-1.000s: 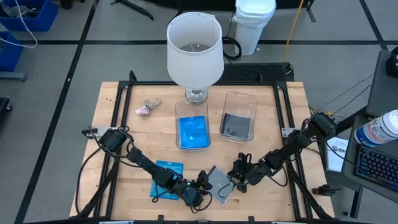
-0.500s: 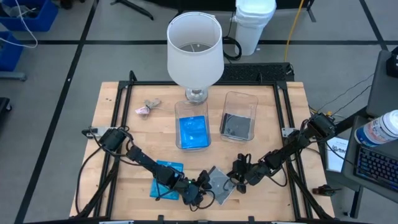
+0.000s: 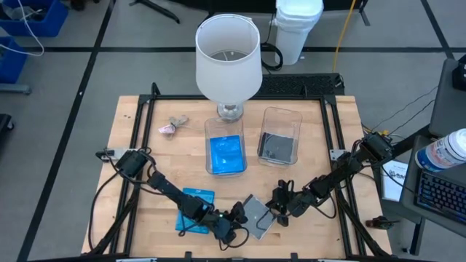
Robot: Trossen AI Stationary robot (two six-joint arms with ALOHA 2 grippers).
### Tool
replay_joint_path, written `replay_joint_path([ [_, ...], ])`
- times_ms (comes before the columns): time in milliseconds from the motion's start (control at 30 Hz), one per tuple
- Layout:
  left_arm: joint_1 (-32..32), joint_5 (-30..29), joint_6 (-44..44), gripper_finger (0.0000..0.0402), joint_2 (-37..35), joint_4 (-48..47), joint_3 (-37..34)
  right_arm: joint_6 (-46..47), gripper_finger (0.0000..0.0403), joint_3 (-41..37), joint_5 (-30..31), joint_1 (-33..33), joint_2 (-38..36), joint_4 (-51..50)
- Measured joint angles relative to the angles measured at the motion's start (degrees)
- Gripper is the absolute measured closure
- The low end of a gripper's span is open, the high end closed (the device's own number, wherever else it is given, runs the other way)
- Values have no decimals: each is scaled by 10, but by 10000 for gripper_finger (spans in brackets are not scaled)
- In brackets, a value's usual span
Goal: Pick & place jewel cases by type
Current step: Put the black cd case into the right transparent bin
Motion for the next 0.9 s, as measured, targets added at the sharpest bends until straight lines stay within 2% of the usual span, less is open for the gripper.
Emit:
replay_joint_path([
  [233,-1,-15,45,181,0,4,0,2,399,0,-2,0,0,-1],
  [433,-1,-16,38,181,0,2,0,-3,399,0,0,0,0,-1],
  [700,-2,-16,30,186,0,0,0,-56,398,-1,1,0,-15,-5],
  [900,-2,-21,9,191,0,-2,0,-96,362,-3,-10,3,-70,-46],
])
